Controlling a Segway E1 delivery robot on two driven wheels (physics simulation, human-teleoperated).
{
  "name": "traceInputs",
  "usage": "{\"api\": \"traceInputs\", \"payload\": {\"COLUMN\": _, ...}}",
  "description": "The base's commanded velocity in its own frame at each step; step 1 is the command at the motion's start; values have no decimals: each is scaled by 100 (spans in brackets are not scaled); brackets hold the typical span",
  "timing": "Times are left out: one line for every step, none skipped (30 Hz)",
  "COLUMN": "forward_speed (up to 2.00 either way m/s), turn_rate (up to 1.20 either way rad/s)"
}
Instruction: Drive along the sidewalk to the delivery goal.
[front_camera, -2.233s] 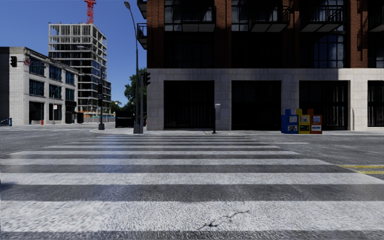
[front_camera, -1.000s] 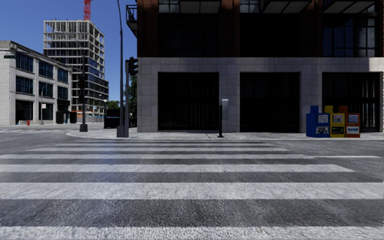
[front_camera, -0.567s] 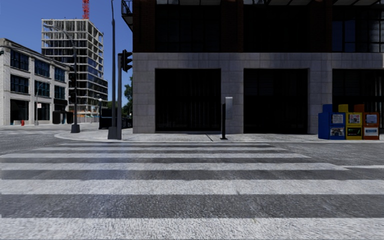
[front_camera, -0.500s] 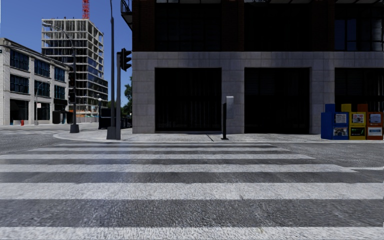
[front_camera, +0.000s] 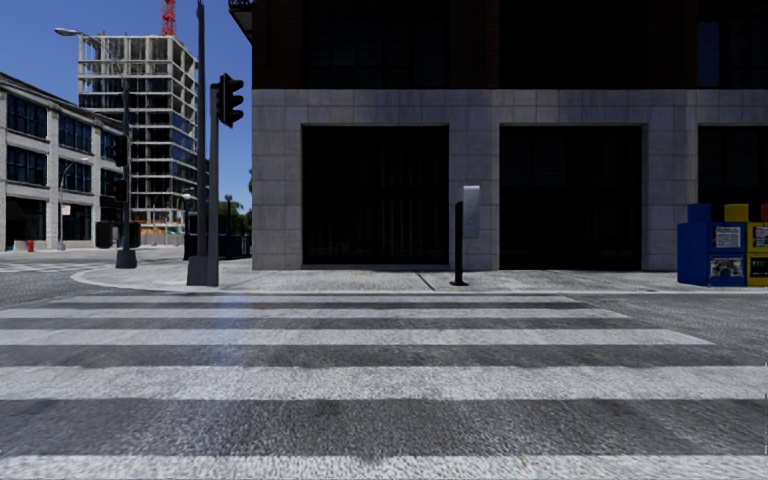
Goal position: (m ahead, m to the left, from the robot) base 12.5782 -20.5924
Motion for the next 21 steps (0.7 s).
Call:
{"api": "traceInputs", "payload": {"forward_speed": 200, "turn_rate": 0}}
{"api": "traceInputs", "payload": {"forward_speed": 200, "turn_rate": 0}}
{"api": "traceInputs", "payload": {"forward_speed": 200, "turn_rate": 0}}
{"api": "traceInputs", "payload": {"forward_speed": 200, "turn_rate": 0}}
{"api": "traceInputs", "payload": {"forward_speed": 200, "turn_rate": 0}}
{"api": "traceInputs", "payload": {"forward_speed": 200, "turn_rate": 0}}
{"api": "traceInputs", "payload": {"forward_speed": 200, "turn_rate": 0}}
{"api": "traceInputs", "payload": {"forward_speed": 200, "turn_rate": 0}}
{"api": "traceInputs", "payload": {"forward_speed": 200, "turn_rate": 0}}
{"api": "traceInputs", "payload": {"forward_speed": 200, "turn_rate": 0}}
{"api": "traceInputs", "payload": {"forward_speed": 200, "turn_rate": 0}}
{"api": "traceInputs", "payload": {"forward_speed": 200, "turn_rate": 0}}
{"api": "traceInputs", "payload": {"forward_speed": 200, "turn_rate": 0}}
{"api": "traceInputs", "payload": {"forward_speed": 200, "turn_rate": 0}}
{"api": "traceInputs", "payload": {"forward_speed": 200, "turn_rate": 0}}
{"api": "traceInputs", "payload": {"forward_speed": 200, "turn_rate": 0}}
{"api": "traceInputs", "payload": {"forward_speed": 200, "turn_rate": 0}}
{"api": "traceInputs", "payload": {"forward_speed": 200, "turn_rate": 0}}
{"api": "traceInputs", "payload": {"forward_speed": 200, "turn_rate": 0}}
{"api": "traceInputs", "payload": {"forward_speed": 200, "turn_rate": 0}}
{"api": "traceInputs", "payload": {"forward_speed": 200, "turn_rate": 0}}
